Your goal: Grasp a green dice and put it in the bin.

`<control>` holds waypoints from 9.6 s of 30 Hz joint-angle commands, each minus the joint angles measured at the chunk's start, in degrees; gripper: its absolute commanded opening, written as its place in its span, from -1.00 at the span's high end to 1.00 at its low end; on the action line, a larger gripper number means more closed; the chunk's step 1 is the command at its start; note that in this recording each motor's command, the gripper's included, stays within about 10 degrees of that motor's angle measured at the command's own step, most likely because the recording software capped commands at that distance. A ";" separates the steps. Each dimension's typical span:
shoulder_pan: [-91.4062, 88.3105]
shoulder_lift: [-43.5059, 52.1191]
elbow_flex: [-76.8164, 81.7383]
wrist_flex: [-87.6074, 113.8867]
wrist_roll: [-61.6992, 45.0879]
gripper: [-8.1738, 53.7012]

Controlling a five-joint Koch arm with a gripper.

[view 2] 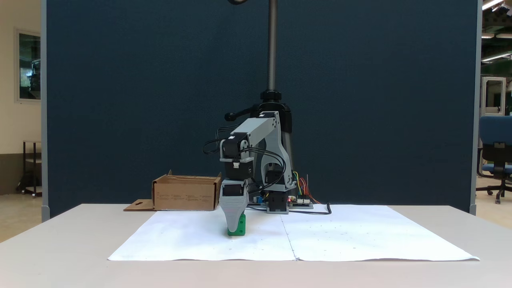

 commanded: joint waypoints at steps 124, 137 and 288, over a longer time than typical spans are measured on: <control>5.36 18.02 8.09 -24.87 4.83 0.22; 23.64 21.18 -10.02 -24.26 8.61 0.22; -27.60 67.15 89.74 -127.71 17.31 -0.66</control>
